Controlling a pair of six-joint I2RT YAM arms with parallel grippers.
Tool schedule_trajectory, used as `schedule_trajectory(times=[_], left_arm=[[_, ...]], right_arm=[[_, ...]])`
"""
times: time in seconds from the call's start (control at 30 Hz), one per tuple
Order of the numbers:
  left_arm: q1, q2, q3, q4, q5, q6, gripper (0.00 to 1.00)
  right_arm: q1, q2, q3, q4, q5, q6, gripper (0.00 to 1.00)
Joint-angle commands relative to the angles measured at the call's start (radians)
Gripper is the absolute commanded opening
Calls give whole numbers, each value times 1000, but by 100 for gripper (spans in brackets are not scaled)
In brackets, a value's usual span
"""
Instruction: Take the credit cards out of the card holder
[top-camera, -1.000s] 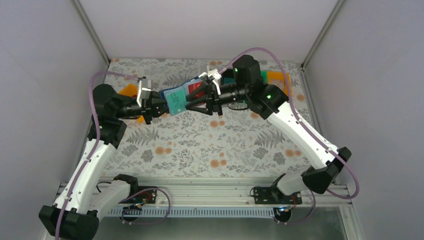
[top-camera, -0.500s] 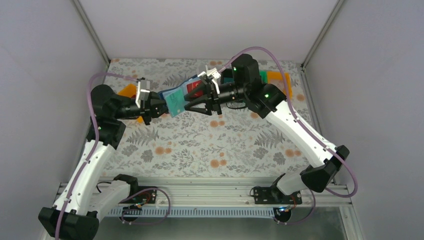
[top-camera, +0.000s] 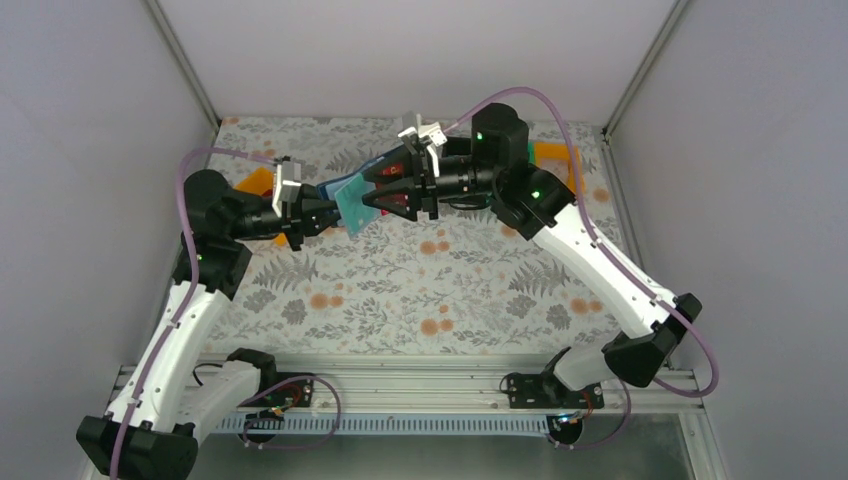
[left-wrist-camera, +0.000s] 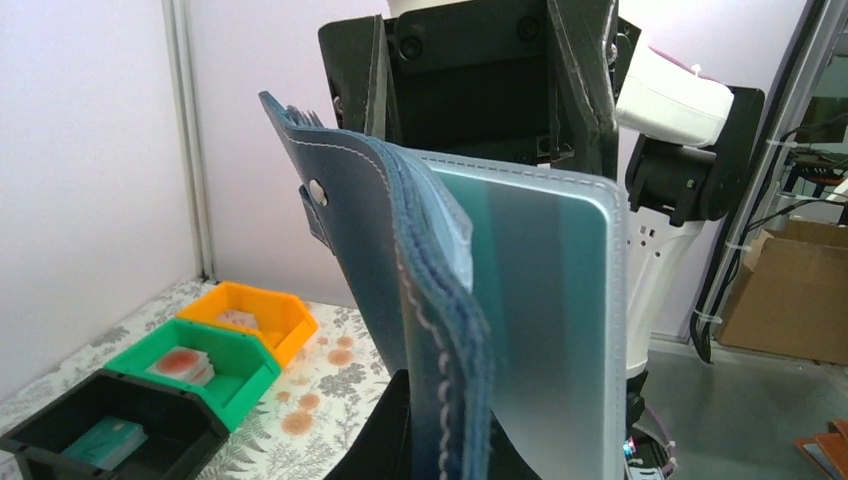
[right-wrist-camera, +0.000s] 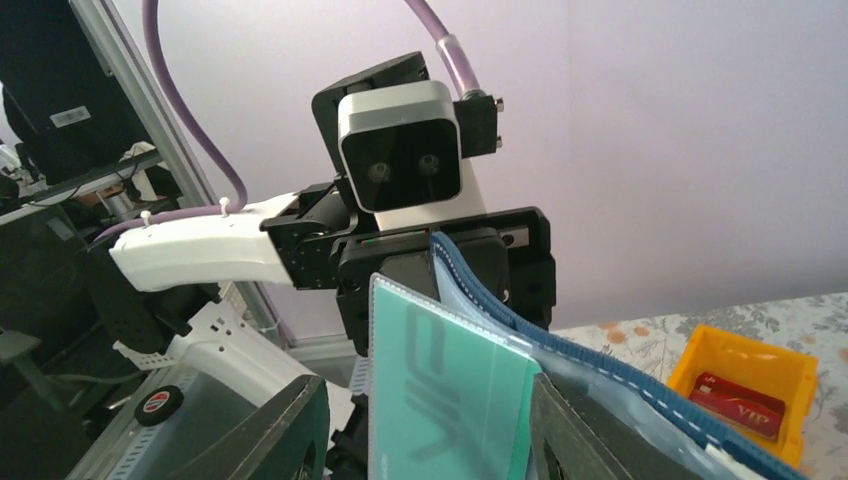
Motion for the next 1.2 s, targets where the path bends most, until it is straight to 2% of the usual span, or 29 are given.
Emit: schedule_trajectory(times=[0.0,0.2,0.47,0.57,0.7,0.9,1.07,1.17], left_arm=[[-9,-13,6,18,23,33,2],[-9,-13,8,19,17,30,2],[-7,-10,-2,25,-46,4,3],[-5,-9,-16,36,-58,-9,2],[-6,-10,-20,45,-41,-13,2],[-5,-14,-6,21,-2,44,2],[-6,-23,8,9,22,83,2],[-6,-24,7,11,22,95,2]], right_arm=[[16,-20,-39,101,77,52,53],[28,-15,-75,55,78,23,57],[35,-17,-116,25,-132,4,62],[35,-44,-117,-11,-71,-12,63],[32,-90,-111,-55,104,-6,63],[32,-91,-27,-142,59,-32,66],[32,-79,-14,-158,191,10,65],[36,-56,-22,-136,191,46,62]])
